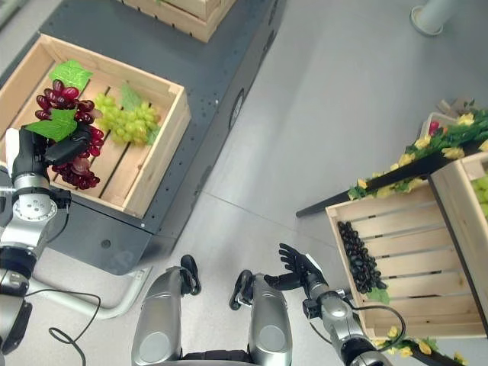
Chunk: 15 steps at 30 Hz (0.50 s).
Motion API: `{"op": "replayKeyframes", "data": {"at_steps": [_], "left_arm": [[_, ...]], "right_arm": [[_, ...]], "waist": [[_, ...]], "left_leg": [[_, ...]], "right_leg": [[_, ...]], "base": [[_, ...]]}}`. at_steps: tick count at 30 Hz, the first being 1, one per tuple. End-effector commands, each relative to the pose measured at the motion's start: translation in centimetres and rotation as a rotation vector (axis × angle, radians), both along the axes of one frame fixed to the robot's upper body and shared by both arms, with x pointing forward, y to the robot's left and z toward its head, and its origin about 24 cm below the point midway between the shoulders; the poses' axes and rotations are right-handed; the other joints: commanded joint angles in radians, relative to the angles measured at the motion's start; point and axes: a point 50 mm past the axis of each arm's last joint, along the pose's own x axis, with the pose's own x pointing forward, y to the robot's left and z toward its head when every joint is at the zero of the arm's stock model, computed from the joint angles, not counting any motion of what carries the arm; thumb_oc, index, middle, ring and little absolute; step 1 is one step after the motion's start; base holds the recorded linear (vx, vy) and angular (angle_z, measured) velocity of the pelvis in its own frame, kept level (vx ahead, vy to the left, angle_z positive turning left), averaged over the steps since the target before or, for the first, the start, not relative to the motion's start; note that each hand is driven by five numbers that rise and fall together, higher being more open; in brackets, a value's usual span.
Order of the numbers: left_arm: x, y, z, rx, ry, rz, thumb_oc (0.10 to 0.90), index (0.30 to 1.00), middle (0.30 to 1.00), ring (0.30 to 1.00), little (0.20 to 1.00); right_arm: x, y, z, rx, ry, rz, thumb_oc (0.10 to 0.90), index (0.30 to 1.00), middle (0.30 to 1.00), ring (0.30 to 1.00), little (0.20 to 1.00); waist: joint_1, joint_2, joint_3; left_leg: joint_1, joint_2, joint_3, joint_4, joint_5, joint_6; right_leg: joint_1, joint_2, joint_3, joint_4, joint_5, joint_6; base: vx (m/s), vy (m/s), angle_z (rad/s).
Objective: Pick up the fruits from the basket on one side to the basket on the other side
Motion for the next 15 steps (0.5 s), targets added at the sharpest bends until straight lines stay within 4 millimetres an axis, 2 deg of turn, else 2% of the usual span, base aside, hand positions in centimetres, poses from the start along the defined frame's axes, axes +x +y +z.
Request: {"op": "replayKeyframes", "data": {"at_steps": [1, 5, 9, 15], "left_arm": [[0.2, -1.7, 3.7, -0.097, -0.299, -0.114, 0.4, 0.3, 0.3, 0.3, 0.3], [0.4, -2.6, 3.5, -0.218, -0.315, -0.191, 0.4, 0.3, 0.3, 0.3, 0.3], [1.0, -5.1, 3.2, -0.344, -0.282, -0.371, 0.4, 0.3, 0.3, 0.3, 0.3], [1.5, -7.9, 3.7, -0.381, -0.203, -0.575, 0.4, 0.3, 0.3, 0.3, 0.3]], "right_arm": [[-0.6, -2.0, 0.8, -0.042, -0.073, -0.066, 0.8, 0.9, 0.9, 0.9, 0.9], [-0.2, -1.0, 1.3, -0.015, -0.123, -0.045, 0.8, 0.9, 0.9, 0.9, 0.9], [1.0, 1.0, 2.8, 0.053, -0.212, 0.021, 0.8, 0.9, 0.9, 0.9, 0.9], [2.4, 3.6, 5.1, 0.131, -0.311, 0.133, 0.8, 0.9, 0.9, 0.9, 0.9]], "waist": [[0.006, 0.079, -0.18], [0.004, 0.09, -0.219], [0.003, 0.106, -0.27], [0.008, 0.119, -0.317]], "left_leg": [[0.208, -0.073, -0.019, -0.202, -0.055, -0.019], [0.269, -0.092, -0.026, -0.269, -0.042, -0.019], [0.345, -0.108, -0.042, -0.385, 0.002, -0.036], [0.395, -0.124, -0.069, -0.494, 0.057, -0.058]], "right_leg": [[0.048, -0.027, -0.013, -0.131, 0.14, 0.037], [0.112, -0.01, -0.011, -0.21, 0.156, 0.045], [0.2, 0.024, -0.005, -0.349, 0.191, 0.055], [0.27, 0.06, -0.003, -0.476, 0.225, 0.06]], "base": [[0.05, -0.036, -0.03], [0.03, -0.055, -0.01], [-0.01, -0.087, 0.0], [-0.02, -0.099, 0.01]]}}
